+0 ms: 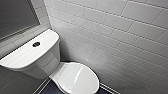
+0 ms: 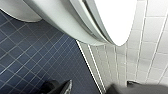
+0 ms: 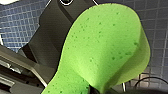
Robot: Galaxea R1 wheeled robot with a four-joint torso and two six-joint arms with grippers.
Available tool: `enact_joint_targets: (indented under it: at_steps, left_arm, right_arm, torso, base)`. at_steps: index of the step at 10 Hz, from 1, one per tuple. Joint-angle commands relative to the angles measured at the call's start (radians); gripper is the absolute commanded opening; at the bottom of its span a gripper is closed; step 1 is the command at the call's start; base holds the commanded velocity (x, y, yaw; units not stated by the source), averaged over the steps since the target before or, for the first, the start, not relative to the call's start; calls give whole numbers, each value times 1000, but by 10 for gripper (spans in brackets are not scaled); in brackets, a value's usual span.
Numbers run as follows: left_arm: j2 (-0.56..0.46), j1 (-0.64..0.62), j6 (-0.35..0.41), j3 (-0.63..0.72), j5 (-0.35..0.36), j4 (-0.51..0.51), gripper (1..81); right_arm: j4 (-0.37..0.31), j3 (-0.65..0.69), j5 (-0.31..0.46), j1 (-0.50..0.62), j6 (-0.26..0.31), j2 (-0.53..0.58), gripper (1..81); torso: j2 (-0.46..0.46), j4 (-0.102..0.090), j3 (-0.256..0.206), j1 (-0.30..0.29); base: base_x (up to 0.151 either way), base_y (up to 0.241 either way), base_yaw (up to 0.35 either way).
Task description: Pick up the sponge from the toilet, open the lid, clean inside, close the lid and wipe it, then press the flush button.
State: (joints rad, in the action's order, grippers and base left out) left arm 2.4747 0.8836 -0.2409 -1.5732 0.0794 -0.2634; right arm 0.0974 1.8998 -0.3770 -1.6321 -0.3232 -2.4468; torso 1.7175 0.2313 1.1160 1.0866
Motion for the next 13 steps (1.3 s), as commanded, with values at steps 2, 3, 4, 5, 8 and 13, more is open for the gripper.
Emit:
enact_joint_targets:
  at_steps: [2, 3, 4, 5, 8, 13]
  left_arm:
    - [24, -100, -5, 33, -55, -7, 811]
    - [29, -104, -11, 38, -55, -8, 811]
    - [31, -104, -35, 44, -56, -10, 811]
    - [47, -105, -41, 47, -58, -8, 811]
    - [63, -120, -44, 48, -52, -8, 811]
    - [90, -133, -115, -10, 69, -8, 811]
  right_arm:
    - [22, 126, 67, -113, 4, -80, 10]
    - [22, 140, 69, -118, 6, -98, 10]
    - [24, 162, 69, -121, 6, -123, 10]
    - [24, 169, 92, -116, 6, -137, 10]
    - [24, 208, 109, -121, 6, -165, 10]
    - [24, 218, 109, -134, 6, -163, 10]
  torso:
    - [0, 0, 0, 0]
    - [0, 0, 0, 0]
    - [0, 0, 0, 0]
    - [0, 0, 0, 0]
    - [0, 0, 0, 0]
    - [0, 0, 0, 0]
  base:
    - [0, 0, 0]
    - [0, 0, 0]
    - [0, 0, 0]
    - [0, 0, 0]
    - [0, 0, 0]
    - [0, 0, 0]
